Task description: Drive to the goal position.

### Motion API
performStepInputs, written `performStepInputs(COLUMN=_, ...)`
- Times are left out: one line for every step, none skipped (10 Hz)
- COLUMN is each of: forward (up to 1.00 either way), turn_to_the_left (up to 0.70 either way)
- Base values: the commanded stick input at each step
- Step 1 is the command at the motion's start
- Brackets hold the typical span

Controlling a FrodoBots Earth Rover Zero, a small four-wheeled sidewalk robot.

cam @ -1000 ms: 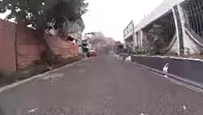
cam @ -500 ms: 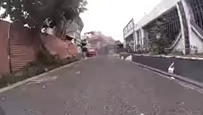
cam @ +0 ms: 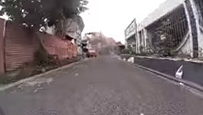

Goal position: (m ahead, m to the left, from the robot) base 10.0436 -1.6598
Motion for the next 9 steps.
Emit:
performStepInputs(forward=0.70, turn_to_the_left=0.00)
performStepInputs(forward=0.70, turn_to_the_left=0.00)
performStepInputs(forward=0.70, turn_to_the_left=0.00)
performStepInputs(forward=0.70, turn_to_the_left=0.00)
performStepInputs(forward=0.70, turn_to_the_left=0.00)
performStepInputs(forward=0.70, turn_to_the_left=0.00)
performStepInputs(forward=0.70, turn_to_the_left=0.00)
performStepInputs(forward=0.70, turn_to_the_left=0.00)
performStepInputs(forward=0.70, turn_to_the_left=0.00)
